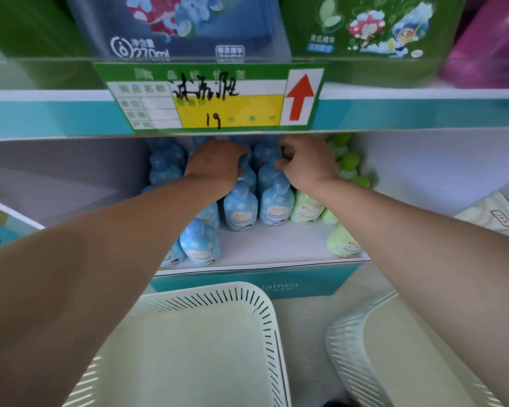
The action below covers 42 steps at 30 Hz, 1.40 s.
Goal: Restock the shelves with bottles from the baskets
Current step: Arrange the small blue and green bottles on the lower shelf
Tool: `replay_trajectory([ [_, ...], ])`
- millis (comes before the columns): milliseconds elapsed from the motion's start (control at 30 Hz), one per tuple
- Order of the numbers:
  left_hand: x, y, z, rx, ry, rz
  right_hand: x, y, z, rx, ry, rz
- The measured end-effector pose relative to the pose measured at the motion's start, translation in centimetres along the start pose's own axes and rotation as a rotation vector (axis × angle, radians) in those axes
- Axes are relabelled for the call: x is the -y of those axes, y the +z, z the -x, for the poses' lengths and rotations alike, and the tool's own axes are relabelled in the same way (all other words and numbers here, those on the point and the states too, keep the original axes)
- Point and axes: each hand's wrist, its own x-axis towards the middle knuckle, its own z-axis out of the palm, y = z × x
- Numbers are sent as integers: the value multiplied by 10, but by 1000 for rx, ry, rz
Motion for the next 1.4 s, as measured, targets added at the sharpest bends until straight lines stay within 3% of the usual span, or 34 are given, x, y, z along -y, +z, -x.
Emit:
replay_trajectory([
  [200, -24, -15, 10, -99, -33, -42, -27, -48, 15, -105, 100, 101],
  [333, -67, -16, 23, -148, 170, -62, -52, -69, 30, 73, 129, 405],
  [467, -98, 2, 21, -35, 300, -217, -56, -69, 44, 142, 128, 525],
  [733, -112, 17, 2, 85, 187, -234, -57, -63, 47, 136, 54, 575],
  [1400, -117, 25, 1, 27, 177, -223, -57, -64, 51, 169, 35, 577],
])
